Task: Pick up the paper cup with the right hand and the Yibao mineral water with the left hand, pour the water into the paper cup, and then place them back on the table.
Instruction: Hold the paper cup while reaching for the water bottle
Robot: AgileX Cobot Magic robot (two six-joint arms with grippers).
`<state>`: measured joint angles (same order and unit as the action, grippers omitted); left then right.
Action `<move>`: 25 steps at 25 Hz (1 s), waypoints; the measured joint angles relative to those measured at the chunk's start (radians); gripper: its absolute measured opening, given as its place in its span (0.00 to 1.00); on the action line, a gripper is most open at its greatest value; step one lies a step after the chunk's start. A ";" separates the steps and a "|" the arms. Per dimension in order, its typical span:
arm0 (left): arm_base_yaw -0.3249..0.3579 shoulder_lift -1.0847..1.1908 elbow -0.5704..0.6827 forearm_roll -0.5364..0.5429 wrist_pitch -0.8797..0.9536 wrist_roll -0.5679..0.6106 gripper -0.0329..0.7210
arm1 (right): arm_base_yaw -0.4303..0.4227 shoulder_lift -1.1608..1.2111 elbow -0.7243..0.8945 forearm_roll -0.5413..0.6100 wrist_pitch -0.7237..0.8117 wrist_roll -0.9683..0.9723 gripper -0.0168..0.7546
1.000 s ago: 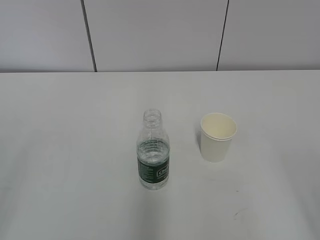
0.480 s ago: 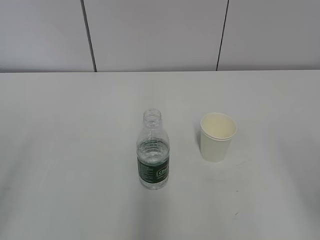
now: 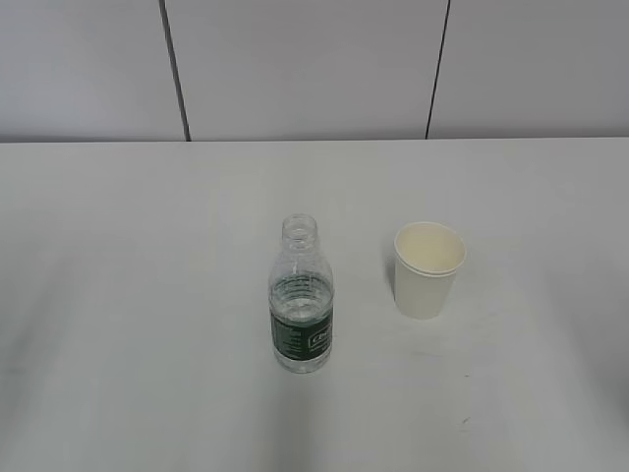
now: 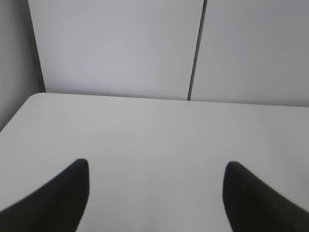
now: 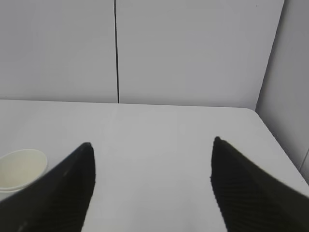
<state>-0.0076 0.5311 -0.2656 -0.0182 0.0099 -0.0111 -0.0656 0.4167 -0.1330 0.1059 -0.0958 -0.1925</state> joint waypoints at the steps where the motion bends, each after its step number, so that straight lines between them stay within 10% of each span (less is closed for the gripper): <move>1: 0.000 0.027 0.000 0.001 -0.017 0.000 0.74 | 0.000 0.004 0.000 -0.003 -0.002 0.000 0.78; 25: -0.101 0.368 0.000 0.001 -0.279 0.000 0.74 | 0.000 0.285 0.000 -0.023 -0.202 0.016 0.78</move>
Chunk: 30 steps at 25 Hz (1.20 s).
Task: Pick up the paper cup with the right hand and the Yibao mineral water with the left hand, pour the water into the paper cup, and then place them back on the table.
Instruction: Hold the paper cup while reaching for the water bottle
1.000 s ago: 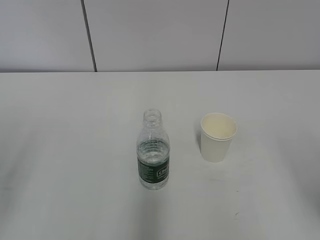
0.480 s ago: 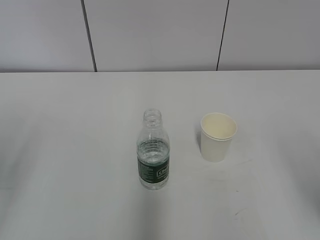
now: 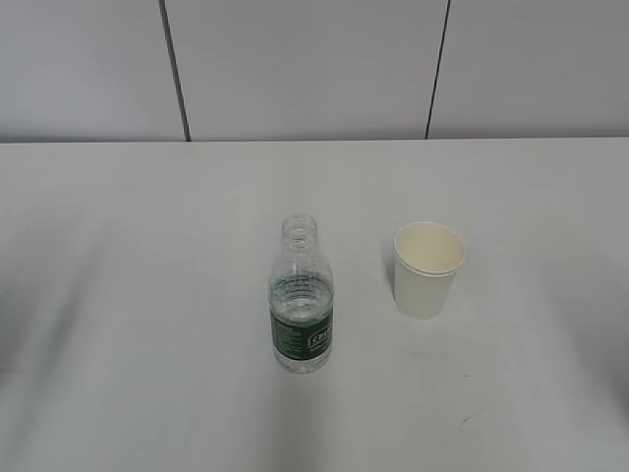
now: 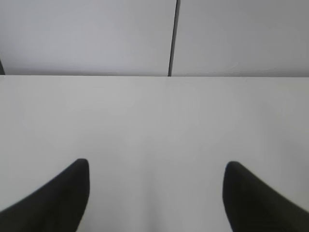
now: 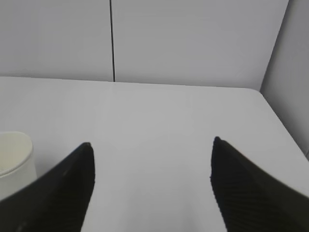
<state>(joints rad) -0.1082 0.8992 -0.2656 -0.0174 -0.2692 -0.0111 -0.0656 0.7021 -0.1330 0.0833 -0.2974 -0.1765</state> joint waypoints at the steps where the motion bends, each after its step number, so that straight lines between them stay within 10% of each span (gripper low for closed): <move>1: -0.003 0.012 0.000 0.000 -0.009 0.000 0.74 | 0.000 0.009 0.000 -0.013 -0.002 0.002 0.78; 22: -0.009 0.168 0.000 0.003 -0.200 0.000 0.74 | 0.000 0.363 0.000 -0.330 -0.323 0.207 0.78; 30: -0.141 0.168 0.000 0.077 -0.216 0.000 0.74 | 0.000 0.498 -0.002 -0.493 -0.539 0.249 0.78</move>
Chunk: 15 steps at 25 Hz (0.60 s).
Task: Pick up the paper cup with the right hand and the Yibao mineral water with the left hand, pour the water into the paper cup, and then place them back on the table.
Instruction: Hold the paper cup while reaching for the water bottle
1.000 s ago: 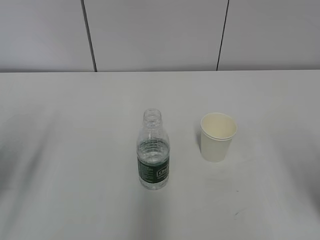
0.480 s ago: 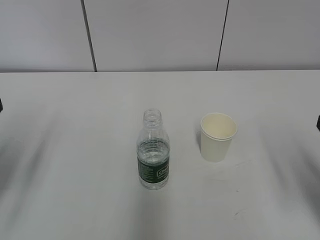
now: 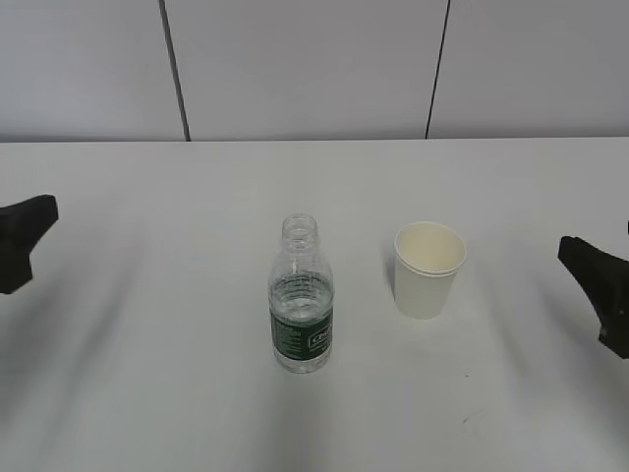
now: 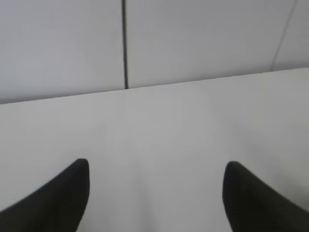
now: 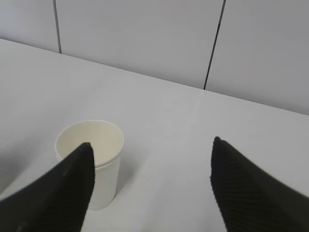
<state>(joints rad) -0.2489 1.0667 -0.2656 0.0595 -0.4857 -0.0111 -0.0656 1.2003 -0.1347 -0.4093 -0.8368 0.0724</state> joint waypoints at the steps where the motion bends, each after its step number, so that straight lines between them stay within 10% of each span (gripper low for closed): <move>1: -0.017 0.000 0.000 0.014 0.000 0.000 0.74 | 0.000 0.018 0.000 -0.004 -0.018 0.000 0.78; 15: -0.103 0.193 0.000 0.067 -0.131 -0.021 0.74 | 0.000 0.333 -0.007 -0.088 -0.196 0.002 0.78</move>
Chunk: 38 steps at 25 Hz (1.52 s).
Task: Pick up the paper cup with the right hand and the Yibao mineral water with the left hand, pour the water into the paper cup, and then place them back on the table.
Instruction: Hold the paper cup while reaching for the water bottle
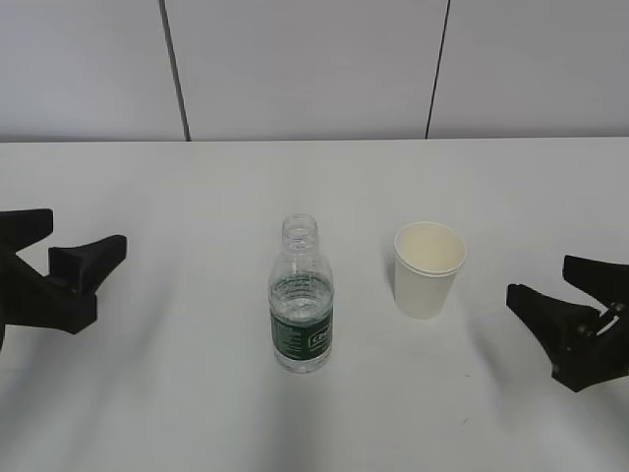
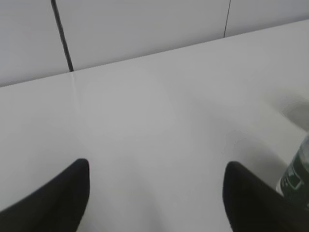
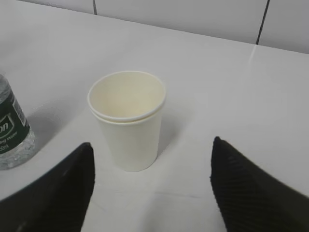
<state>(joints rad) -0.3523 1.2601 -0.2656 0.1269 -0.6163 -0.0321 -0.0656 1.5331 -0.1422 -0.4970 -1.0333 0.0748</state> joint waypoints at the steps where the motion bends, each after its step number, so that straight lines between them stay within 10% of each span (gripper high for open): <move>1: 0.000 0.025 0.000 0.013 -0.012 -0.007 0.74 | 0.000 0.031 -0.002 -0.001 -0.026 -0.002 0.78; 18: -0.001 0.338 0.100 0.219 -0.503 -0.099 0.74 | 0.000 0.339 -0.013 -0.017 -0.112 -0.153 0.78; 38: -0.001 0.482 0.104 0.219 -0.524 -0.099 0.74 | 0.000 0.503 -0.209 -0.138 -0.115 -0.109 0.83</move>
<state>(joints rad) -0.3531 1.7425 -0.1613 0.3454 -1.1406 -0.1314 -0.0656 2.0364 -0.3508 -0.6346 -1.1486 -0.0338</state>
